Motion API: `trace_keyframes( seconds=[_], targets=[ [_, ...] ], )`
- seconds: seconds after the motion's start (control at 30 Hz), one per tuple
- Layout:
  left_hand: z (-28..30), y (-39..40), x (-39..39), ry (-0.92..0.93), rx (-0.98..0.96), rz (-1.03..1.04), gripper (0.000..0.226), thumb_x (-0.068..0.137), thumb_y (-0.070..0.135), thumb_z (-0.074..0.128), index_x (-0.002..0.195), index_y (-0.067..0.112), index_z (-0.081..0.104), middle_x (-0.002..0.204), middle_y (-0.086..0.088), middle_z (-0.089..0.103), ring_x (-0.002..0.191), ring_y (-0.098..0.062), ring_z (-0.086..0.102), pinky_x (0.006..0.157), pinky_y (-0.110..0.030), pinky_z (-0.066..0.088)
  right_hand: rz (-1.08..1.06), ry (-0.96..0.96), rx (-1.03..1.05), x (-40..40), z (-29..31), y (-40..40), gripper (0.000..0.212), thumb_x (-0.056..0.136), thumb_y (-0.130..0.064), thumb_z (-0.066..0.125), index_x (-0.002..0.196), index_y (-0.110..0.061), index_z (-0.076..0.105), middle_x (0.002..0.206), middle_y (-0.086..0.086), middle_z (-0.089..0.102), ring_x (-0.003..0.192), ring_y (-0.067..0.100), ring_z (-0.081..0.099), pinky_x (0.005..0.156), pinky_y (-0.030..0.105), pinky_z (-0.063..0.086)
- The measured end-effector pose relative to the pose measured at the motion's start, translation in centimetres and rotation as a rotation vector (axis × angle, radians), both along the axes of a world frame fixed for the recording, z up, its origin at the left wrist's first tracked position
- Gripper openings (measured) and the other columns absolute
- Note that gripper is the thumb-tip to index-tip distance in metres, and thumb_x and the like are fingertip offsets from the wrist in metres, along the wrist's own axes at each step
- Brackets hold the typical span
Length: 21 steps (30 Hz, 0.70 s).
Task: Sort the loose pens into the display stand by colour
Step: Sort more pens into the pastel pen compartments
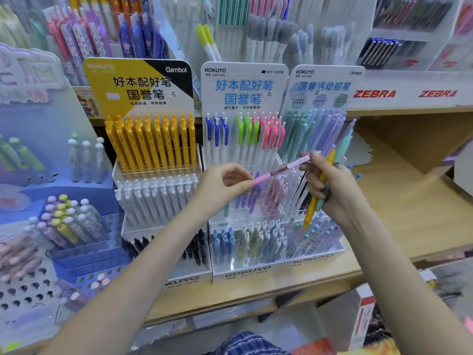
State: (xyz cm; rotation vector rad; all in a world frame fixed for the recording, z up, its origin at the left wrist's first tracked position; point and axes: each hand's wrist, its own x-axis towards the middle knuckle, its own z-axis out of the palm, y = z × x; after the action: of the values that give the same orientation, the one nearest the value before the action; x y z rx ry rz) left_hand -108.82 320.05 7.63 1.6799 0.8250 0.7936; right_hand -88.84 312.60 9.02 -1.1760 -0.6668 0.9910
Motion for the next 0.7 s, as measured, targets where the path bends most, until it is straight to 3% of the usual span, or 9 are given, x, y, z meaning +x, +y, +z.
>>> trace_keyframes(
  seconds=[0.1, 0.17, 0.23, 0.33, 0.43, 0.47, 0.53, 0.6, 0.7],
  targets=[
    [-1.6, -0.3, 0.6, 0.178, 0.175, -0.024, 0.011, 0.080, 0.010, 0.069, 0.086, 0.017, 0.066, 0.082, 0.007, 0.068, 0.073, -0.002, 0.064, 0.076, -0.014, 0.053, 0.009, -0.307, -0.072, 0.9, 0.4, -0.7, 0.023, 0.094, -0.020, 0.054, 0.082, -0.006, 0.068, 0.066, 0.020, 0.051, 0.040, 0.011, 0.029, 0.036, 0.018, 0.021],
    [-3.4, -0.5, 0.4, 0.333, 0.292, -0.034, 0.014, 0.085, 0.011, 0.064, 0.098, 0.016, 0.067, 0.092, 0.004, 0.068, 0.080, -0.002, 0.063, 0.083, -0.017, 0.051, 0.009, -0.567, -0.117, 1.5, 0.8, -1.3, 0.024, 0.093, -0.020, 0.057, 0.080, -0.005, 0.071, 0.054, 0.018, 0.043, 0.039, 0.012, 0.029, 0.038, 0.018, 0.022],
    [-5.4, -0.6, 0.0, 0.539, 0.368, -0.087, 0.024, 0.091, 0.016, 0.057, 0.114, 0.015, 0.063, 0.111, 0.001, 0.066, 0.098, -0.009, 0.060, 0.094, -0.024, 0.046, 0.023, -0.789, -0.116, 2.0, 1.0, -1.4, 0.023, 0.092, -0.018, 0.058, 0.084, -0.001, 0.072, 0.047, 0.016, 0.041, 0.037, 0.007, 0.031, 0.040, 0.015, 0.024],
    [-7.9, -0.5, 0.0, 0.813, 0.446, -0.156, 0.036, 0.096, 0.019, 0.047, 0.131, 0.016, 0.051, 0.139, 0.001, 0.048, 0.126, -0.015, 0.046, 0.103, -0.029, 0.035, 0.104, -1.124, -0.141, 2.0, 0.5, -1.0, 0.023, 0.090, -0.023, 0.059, 0.089, -0.005, 0.074, 0.056, 0.016, 0.050, 0.040, 0.009, 0.036, 0.042, 0.016, 0.024],
    [-8.7, -0.2, 0.3, 0.865, 0.509, -0.147, 0.037, 0.097, 0.016, 0.042, 0.132, 0.014, 0.050, 0.143, -0.001, 0.044, 0.129, -0.017, 0.042, 0.105, -0.029, 0.033, 0.188, -1.297, -0.110, 1.6, -0.2, 0.6, 0.025, 0.091, -0.024, 0.059, 0.092, -0.003, 0.073, 0.071, 0.015, 0.066, 0.048, 0.005, 0.051, 0.048, 0.019, 0.033],
    [-8.7, -0.2, 0.4, 0.872, 0.518, -0.144, 0.036, 0.096, 0.015, 0.041, 0.131, 0.013, 0.052, 0.141, -0.001, 0.046, 0.128, -0.017, 0.043, 0.104, -0.030, 0.034, 0.205, -1.362, -0.104, 1.6, -0.5, 1.2, 0.026, 0.091, -0.023, 0.059, 0.090, -0.001, 0.072, 0.073, 0.016, 0.067, 0.054, 0.010, 0.054, 0.052, 0.026, 0.035],
    [-8.7, -0.1, 0.5, 0.886, 0.522, -0.145, 0.035, 0.095, 0.012, 0.041, 0.128, 0.011, 0.055, 0.136, -0.003, 0.052, 0.124, -0.019, 0.046, 0.102, -0.032, 0.039, 0.241, -1.469, -0.128, 1.4, -1.1, 2.2, 0.028, 0.092, -0.024, 0.059, 0.083, 0.002, 0.068, 0.068, 0.014, 0.061, 0.059, 0.025, 0.051, 0.054, 0.032, 0.027],
    [-8.8, 0.0, 0.5, 0.892, 0.518, -0.147, 0.036, 0.094, 0.011, 0.041, 0.127, 0.011, 0.055, 0.134, -0.003, 0.054, 0.123, -0.019, 0.047, 0.100, -0.033, 0.041, 0.288, -1.519, -0.177, 1.2, -1.7, 2.6, 0.028, 0.092, -0.025, 0.058, 0.082, 0.000, 0.066, 0.064, 0.007, 0.052, 0.060, 0.025, 0.047, 0.055, 0.034, 0.030],
    [-8.9, 0.1, 0.5, 0.889, 0.497, -0.142, 0.036, 0.094, 0.012, 0.042, 0.128, 0.012, 0.054, 0.135, -0.002, 0.053, 0.124, -0.018, 0.047, 0.100, -0.033, 0.040, 0.346, -1.566, -0.202, 1.0, -2.0, 2.6, 0.024, 0.092, -0.028, 0.058, 0.100, -0.009, 0.070, 0.093, 0.005, 0.053, 0.073, 0.023, 0.049, 0.067, 0.040, 0.045]
  ],
)
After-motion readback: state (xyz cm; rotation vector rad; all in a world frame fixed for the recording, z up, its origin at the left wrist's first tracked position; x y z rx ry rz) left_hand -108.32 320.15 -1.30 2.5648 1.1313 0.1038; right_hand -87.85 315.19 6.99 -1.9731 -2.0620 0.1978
